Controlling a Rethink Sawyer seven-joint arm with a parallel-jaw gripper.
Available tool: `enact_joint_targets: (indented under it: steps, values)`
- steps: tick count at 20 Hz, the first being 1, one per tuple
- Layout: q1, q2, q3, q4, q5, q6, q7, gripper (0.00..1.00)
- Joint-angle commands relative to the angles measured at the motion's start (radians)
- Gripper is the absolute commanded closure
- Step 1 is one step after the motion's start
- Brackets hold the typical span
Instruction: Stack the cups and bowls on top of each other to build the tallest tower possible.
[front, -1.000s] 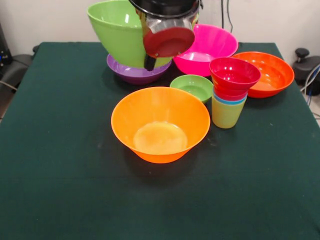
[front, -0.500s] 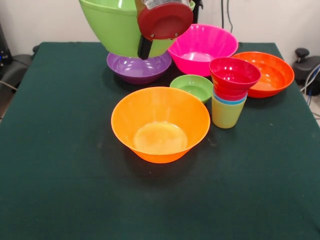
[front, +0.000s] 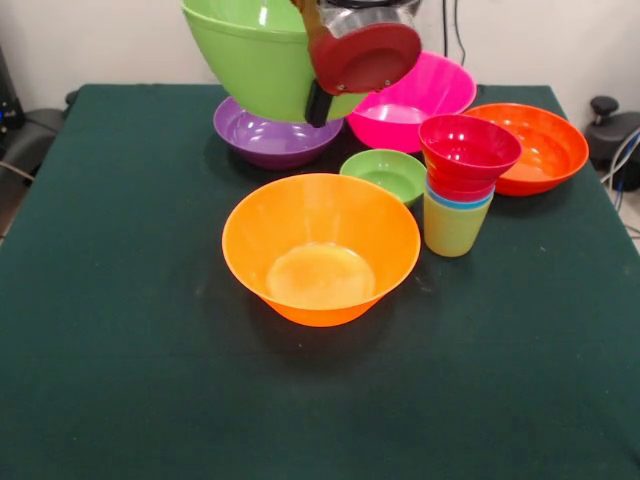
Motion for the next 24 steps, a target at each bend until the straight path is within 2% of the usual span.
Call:
enact_joint_targets:
  steps: [1,10,18,24]
  values:
    - [0.039,0.092,-0.009,-0.075,0.073,0.124,0.025,1.00]
    - [0.033,0.162,-0.194,-0.135,0.282,0.136,0.106,1.00]
    - [-0.002,0.226,-0.493,-0.175,0.577,0.123,0.133,1.00]
    - [-0.020,0.242,-0.677,-0.167,0.753,0.120,0.123,1.00]
